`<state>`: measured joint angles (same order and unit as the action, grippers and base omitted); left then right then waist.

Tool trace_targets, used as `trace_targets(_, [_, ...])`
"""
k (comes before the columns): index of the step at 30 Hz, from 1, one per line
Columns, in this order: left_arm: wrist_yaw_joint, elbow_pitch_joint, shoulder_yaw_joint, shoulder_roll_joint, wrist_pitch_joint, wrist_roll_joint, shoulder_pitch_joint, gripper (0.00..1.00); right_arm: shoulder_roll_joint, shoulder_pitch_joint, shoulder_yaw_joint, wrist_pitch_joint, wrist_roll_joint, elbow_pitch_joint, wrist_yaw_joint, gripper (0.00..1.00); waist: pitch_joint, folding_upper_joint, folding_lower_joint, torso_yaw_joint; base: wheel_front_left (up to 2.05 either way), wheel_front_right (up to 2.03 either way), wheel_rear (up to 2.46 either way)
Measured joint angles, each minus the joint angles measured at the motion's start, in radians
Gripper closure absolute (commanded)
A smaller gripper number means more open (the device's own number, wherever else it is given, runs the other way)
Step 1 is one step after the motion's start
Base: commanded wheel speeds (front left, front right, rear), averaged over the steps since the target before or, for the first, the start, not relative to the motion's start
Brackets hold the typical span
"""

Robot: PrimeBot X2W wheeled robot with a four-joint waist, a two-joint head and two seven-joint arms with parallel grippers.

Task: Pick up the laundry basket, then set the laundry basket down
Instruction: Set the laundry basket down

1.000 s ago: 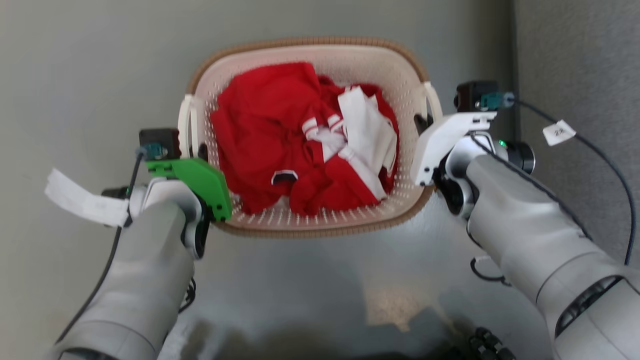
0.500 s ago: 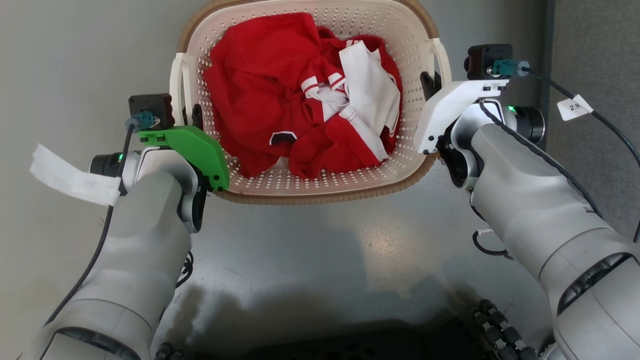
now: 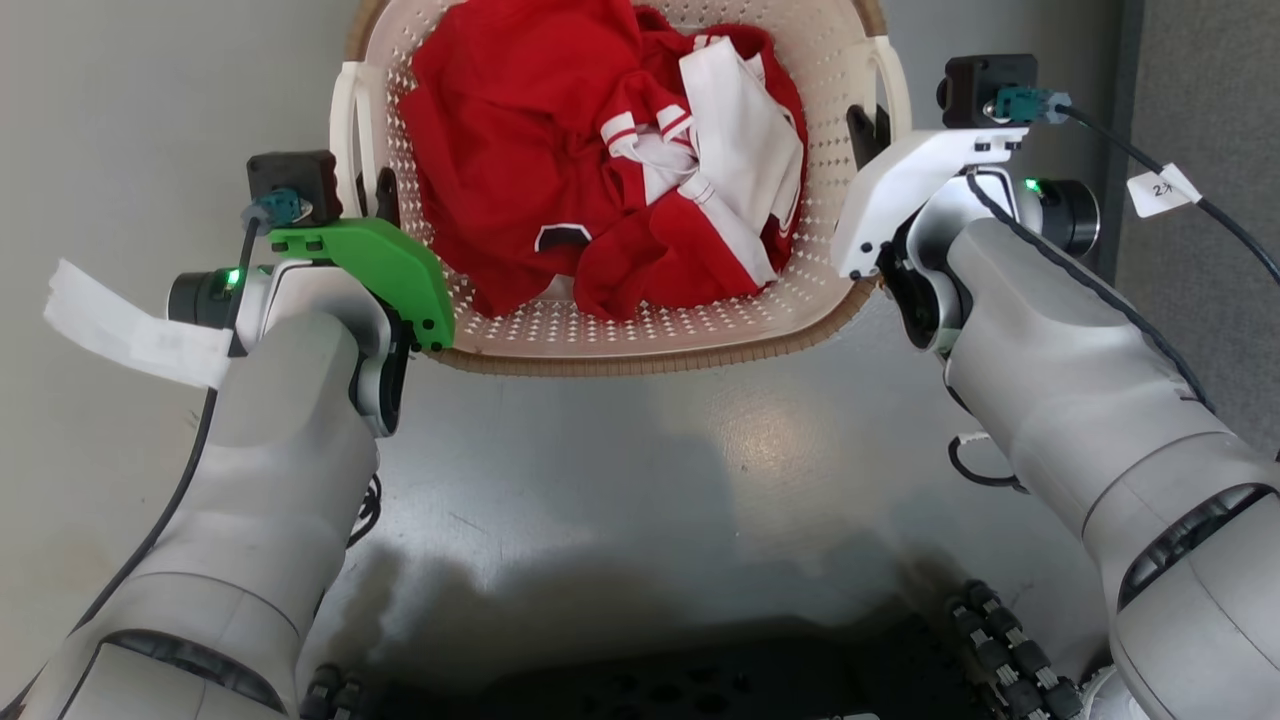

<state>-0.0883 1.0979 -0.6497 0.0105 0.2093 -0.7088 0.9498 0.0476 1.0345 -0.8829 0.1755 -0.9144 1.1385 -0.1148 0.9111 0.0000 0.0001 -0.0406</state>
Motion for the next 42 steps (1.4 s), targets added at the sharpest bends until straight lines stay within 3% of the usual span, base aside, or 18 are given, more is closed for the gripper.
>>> trace_targets(24, [0.01, 0.029, -0.023, -0.001, 0.012, 0.0, 0.013, 1.0, -0.001, 0.005, -0.021, 0.027, 0.0, 0.021, 0.017, 1.0, 0.026, 0.0, -0.0001, 0.003, 0.0, 0.0, 0.0])
trace_targets(25, [0.011, 0.03, -0.024, -0.001, 0.012, 0.0, 0.013, 1.0, -0.001, 0.005, -0.022, 0.027, -0.001, 0.022, 0.017, 0.97, 0.027, 0.0, -0.0001, 0.002, 0.0, 0.0, 0.0])
trace_targets(26, [0.011, 0.03, -0.025, -0.001, 0.012, -0.001, 0.013, 1.0, -0.001, 0.005, -0.023, 0.027, -0.002, 0.022, 0.017, 0.87, 0.027, 0.0, 0.0, 0.002, 0.0, 0.0, 0.0])
trace_targets(29, [0.013, 0.036, -0.027, -0.001, 0.012, -0.001, 0.014, 0.62, 0.003, 0.008, -0.024, 0.036, -0.002, 0.024, 0.017, 0.54, 0.028, 0.0, -0.0001, 0.002, 0.0, 0.0, 0.0])
trace_targets(30, [0.013, 0.043, -0.027, 0.0, 0.012, -0.001, 0.014, 0.41, 0.004, 0.009, -0.024, 0.036, -0.002, 0.025, 0.017, 0.47, 0.028, 0.0, -0.0001, 0.002, 0.0, 0.0, 0.0])
trace_targets(32, [0.013, 0.05, -0.027, 0.005, 0.012, -0.001, 0.014, 0.02, 0.006, 0.011, -0.024, 0.039, -0.002, 0.027, 0.017, 0.09, 0.028, 0.0, -0.0001, 0.002, 0.0, 0.0, 0.0])
trace_targets(33, [0.013, 0.053, -0.027, 0.007, 0.012, -0.002, 0.014, 0.0, 0.009, 0.013, -0.024, 0.041, -0.002, 0.029, 0.017, 0.0, 0.028, 0.0, 0.0, 0.002, 0.0, 0.0, 0.0])
trace_targets(42, [0.013, 0.058, -0.026, 0.009, 0.013, -0.009, 0.014, 0.0, 0.014, 0.026, -0.024, 0.051, -0.002, 0.032, 0.017, 0.0, 0.017, 0.0, -0.0001, 0.003, 0.0, 0.0, 0.0])
